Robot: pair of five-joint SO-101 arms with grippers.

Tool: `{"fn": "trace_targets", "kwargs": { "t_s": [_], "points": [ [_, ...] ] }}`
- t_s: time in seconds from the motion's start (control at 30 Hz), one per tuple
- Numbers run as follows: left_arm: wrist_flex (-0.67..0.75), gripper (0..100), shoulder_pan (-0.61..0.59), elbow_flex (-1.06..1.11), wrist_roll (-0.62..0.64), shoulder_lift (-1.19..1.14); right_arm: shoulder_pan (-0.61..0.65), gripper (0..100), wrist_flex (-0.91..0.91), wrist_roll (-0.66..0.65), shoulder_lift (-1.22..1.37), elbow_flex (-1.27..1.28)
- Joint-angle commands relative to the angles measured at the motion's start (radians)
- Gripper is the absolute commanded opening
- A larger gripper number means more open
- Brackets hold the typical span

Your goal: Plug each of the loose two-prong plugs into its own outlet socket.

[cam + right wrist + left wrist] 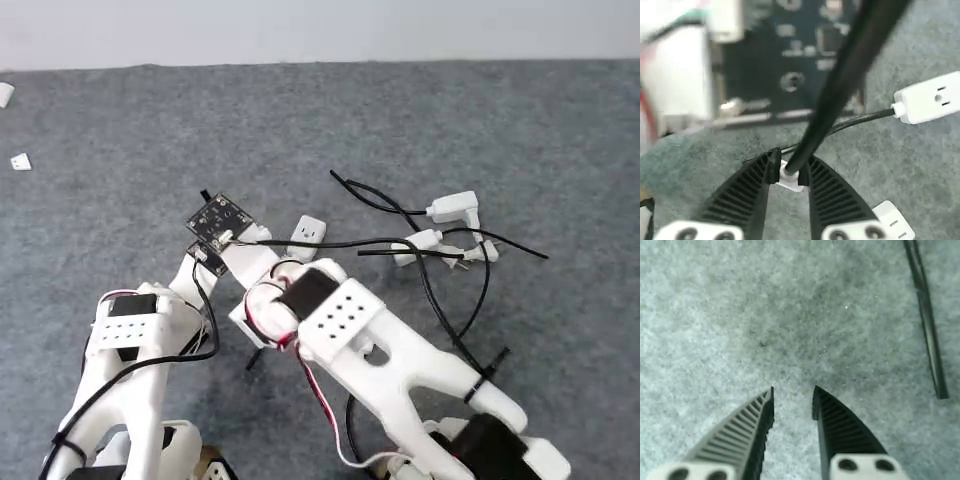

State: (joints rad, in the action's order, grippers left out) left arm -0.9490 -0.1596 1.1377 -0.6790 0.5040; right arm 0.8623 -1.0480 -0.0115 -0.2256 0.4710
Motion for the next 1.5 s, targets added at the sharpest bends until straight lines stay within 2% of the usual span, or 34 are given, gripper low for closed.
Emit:
{"fn": "trace_targets", "kwargs": {
  "t_s": [0.0,0.17,0.33,0.5,0.87,1.13,1.47],
  "points": [
    [0.018,11,0.000,-0.008,-0.011,0.025,-0.016,0.8,-0.012,0.005,0.008,-0.078],
    [0.020,11,-0.011,-0.008,-0.008,0.025,-0.084,0.8,-0.015,0.077,0.008,-0.078],
    [0.038,11,-0.038,-0.013,-0.002,0.025,-0.254,0.8,-0.068,0.210,0.008,-0.078],
    [0.040,11,-0.038,-0.013,-0.002,0.025,-0.426,0.8,-0.128,0.269,0.004,-0.060],
    [0.054,11,-0.074,-0.021,-0.002,0.025,-0.499,0.8,-0.025,0.161,-0.317,0.198],
    [0.052,11,-0.072,-0.022,-0.002,0.025,-0.544,0.8,-0.028,0.048,-0.367,0.353],
    [0.051,11,-0.072,-0.022,0.000,0.025,-0.553,0.8,0.042,0.041,-0.567,0.477]
  ]
}}
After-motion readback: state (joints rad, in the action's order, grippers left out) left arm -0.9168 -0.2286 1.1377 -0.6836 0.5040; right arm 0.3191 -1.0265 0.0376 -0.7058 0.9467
